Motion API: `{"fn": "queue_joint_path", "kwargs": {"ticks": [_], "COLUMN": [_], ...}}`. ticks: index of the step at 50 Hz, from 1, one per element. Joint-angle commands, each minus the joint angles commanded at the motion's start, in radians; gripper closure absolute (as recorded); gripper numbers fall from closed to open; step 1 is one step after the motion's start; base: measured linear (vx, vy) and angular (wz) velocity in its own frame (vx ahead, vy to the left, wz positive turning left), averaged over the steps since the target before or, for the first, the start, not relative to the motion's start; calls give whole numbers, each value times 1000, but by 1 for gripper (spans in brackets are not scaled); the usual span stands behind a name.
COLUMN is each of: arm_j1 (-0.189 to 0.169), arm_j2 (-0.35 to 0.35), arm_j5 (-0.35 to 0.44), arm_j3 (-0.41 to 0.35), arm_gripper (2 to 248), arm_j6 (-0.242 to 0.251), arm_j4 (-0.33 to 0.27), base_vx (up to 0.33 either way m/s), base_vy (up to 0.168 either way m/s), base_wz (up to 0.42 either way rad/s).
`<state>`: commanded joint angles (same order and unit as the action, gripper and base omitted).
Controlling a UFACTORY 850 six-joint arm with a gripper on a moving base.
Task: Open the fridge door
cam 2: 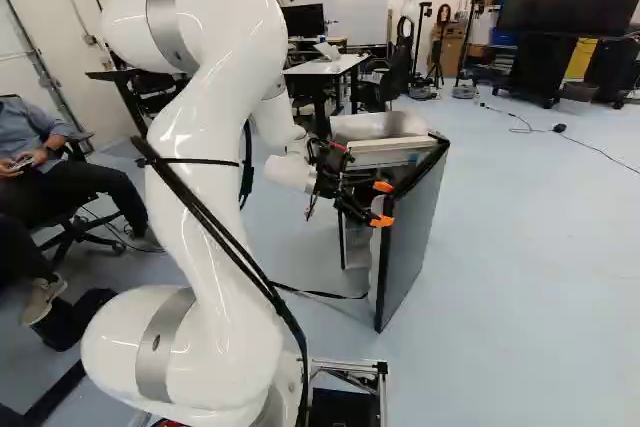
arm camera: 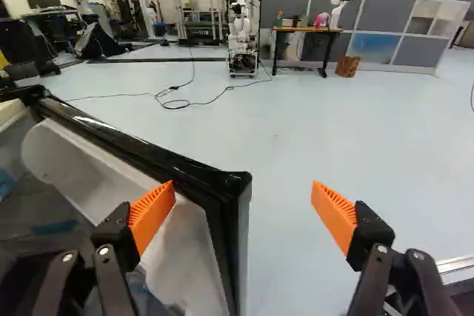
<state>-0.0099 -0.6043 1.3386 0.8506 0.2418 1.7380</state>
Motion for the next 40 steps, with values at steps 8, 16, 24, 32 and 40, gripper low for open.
{"fn": "queue_joint_path", "kwargs": {"ticks": [8,16,24,32,40], "arm_j1": [-40,-81,-119,-159,-197], "arm_j2": [-7,-16,-25,-35,-45], "arm_j5": [6,7,7,7,7], "arm_j3": [16,34,52,73,95], "arm_gripper": [3,3,3,3,3], "arm_j6": [0,0,0,0,0], "arm_j4": [5,5,5,5,5], "base_vx": [0,0,0,0,0], "base_vy": [0,0,0,0,0], "base_wz": [0,0,0,0,0]}}
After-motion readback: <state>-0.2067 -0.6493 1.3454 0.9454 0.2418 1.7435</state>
